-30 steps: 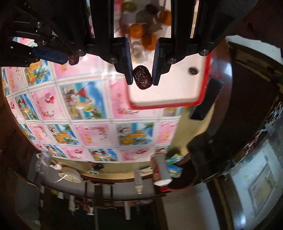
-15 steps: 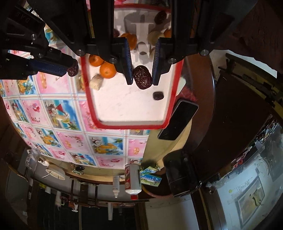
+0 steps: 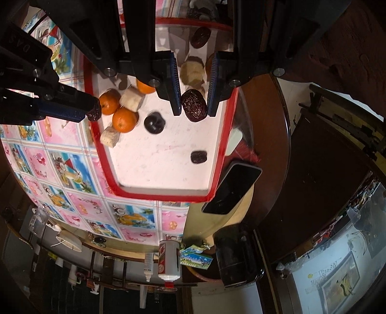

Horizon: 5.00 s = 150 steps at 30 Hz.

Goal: Organize fruits

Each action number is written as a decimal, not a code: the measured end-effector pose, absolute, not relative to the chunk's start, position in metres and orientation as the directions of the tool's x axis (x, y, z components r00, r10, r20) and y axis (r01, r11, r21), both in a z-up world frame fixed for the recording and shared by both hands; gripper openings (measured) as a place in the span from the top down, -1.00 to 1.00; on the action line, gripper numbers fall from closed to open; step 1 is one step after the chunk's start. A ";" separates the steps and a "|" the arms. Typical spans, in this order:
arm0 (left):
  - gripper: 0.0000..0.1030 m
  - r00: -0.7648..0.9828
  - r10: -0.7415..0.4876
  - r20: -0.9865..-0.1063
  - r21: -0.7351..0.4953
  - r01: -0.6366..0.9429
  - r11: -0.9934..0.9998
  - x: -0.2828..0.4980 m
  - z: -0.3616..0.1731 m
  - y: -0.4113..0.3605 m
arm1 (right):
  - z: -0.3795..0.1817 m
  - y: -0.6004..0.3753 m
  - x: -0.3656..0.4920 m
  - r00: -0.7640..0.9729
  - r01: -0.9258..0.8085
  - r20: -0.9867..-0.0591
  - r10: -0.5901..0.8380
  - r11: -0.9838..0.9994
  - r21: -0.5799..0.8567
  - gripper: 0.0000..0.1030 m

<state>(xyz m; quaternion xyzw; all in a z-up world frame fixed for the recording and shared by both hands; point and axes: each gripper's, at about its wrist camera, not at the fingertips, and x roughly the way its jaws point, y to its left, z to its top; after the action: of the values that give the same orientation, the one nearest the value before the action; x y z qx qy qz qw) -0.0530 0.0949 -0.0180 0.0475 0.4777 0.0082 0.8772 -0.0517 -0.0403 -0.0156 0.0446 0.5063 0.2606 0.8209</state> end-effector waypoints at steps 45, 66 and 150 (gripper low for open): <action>0.52 0.481 0.070 -0.874 0.097 0.032 0.995 -0.058 -0.050 0.095 | -0.035 -0.033 -0.055 0.334 -0.357 -0.838 0.431 0.881 0.310 0.68; -0.58 0.604 0.097 -0.791 0.103 -0.024 0.994 -0.065 0.002 0.089 | -0.013 -0.050 -0.065 0.409 -0.343 -0.807 0.426 0.891 0.296 0.68; -0.59 0.627 0.083 -0.775 0.066 -0.050 0.997 -0.071 0.022 0.118 | 0.003 -0.036 -0.075 0.424 -0.404 -0.793 0.437 0.875 0.266 0.68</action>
<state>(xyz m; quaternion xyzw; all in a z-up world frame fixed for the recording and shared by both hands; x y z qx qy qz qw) -0.0714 0.1178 0.0224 0.0192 0.4305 0.0368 0.9016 -0.0753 -0.0361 0.0027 0.0173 0.4753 0.2490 0.8437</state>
